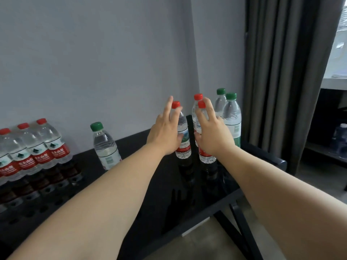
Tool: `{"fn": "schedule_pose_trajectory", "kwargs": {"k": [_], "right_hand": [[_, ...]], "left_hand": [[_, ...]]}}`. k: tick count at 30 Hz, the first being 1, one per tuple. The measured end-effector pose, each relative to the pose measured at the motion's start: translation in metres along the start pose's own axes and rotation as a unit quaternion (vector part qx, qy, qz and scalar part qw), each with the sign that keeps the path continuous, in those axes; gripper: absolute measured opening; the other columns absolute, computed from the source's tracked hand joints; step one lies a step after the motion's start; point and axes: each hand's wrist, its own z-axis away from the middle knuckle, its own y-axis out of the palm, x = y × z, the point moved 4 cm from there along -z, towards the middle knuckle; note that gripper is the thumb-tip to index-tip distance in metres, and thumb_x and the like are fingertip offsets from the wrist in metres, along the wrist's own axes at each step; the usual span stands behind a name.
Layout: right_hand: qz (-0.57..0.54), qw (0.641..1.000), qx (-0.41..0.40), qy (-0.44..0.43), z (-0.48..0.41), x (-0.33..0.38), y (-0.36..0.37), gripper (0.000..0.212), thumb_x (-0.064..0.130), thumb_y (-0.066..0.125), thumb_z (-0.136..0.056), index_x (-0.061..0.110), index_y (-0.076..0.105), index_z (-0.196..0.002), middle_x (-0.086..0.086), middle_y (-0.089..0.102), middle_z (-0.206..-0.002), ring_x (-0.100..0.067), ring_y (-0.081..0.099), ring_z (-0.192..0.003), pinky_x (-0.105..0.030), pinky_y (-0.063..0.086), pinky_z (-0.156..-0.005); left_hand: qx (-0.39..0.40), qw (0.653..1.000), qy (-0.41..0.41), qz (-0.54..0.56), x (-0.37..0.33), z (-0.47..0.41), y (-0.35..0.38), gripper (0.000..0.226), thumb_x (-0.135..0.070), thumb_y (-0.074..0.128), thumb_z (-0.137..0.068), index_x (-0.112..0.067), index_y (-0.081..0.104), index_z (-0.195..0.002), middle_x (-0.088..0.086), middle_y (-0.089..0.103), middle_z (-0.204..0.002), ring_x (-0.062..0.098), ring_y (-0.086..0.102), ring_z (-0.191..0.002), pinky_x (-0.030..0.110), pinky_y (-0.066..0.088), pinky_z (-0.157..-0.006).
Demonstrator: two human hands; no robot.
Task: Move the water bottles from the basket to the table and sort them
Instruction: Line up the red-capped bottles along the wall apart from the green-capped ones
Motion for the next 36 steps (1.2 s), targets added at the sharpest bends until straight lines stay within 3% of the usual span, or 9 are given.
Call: {"fn": "schedule_pose_trajectory", "kwargs": {"k": [7, 14, 26, 36], "right_hand": [[0.010, 1.000, -0.005, -0.005, -0.003, -0.004, 0.004, 0.074, 0.028, 0.071, -0.090, 0.024, 0.032, -0.152, 0.007, -0.018, -0.170, -0.053, 0.047, -0.126, -0.056, 0.059, -0.075], [0.015, 1.000, -0.014, 0.002, -0.004, -0.003, 0.006, 0.072, 0.026, 0.069, -0.090, 0.024, 0.033, -0.152, 0.007, -0.015, -0.170, -0.049, 0.050, -0.117, -0.055, 0.058, -0.075], [0.033, 0.998, -0.002, 0.046, 0.002, 0.019, -0.006, 0.074, 0.015, 0.072, -0.089, 0.022, 0.033, -0.151, 0.002, -0.011, -0.171, -0.046, 0.053, -0.110, -0.048, 0.056, -0.072], [0.033, 0.999, 0.011, 0.030, 0.029, 0.094, -0.010, 0.069, 0.015, 0.072, -0.088, 0.018, 0.036, -0.147, -0.001, -0.006, -0.171, -0.046, 0.052, -0.112, -0.044, 0.053, -0.069]], "left_hand": [[-0.004, 0.998, -0.015, 0.059, -0.010, -0.025, 0.032, 0.086, -0.032, 0.080, -0.087, -0.027, 0.027, -0.154, -0.006, -0.027, -0.166, 0.032, 0.030, -0.148, 0.045, 0.049, -0.104], [-0.042, 0.996, -0.035, 0.066, -0.011, -0.020, 0.041, 0.062, -0.018, 0.081, -0.086, -0.015, 0.046, -0.136, 0.001, -0.003, -0.169, 0.036, 0.034, -0.142, 0.043, 0.052, -0.101], [-0.029, 0.997, -0.054, 0.055, 0.006, 0.027, -0.001, 0.060, -0.014, 0.086, -0.080, -0.014, 0.052, -0.129, -0.004, -0.001, -0.168, 0.032, 0.046, -0.133, 0.039, 0.055, -0.095], [-0.036, 0.996, -0.067, 0.042, 0.033, 0.096, -0.047, 0.060, -0.015, 0.084, -0.082, -0.016, 0.049, -0.130, -0.004, -0.003, -0.168, 0.032, 0.044, -0.135, 0.040, 0.054, -0.097]]}}
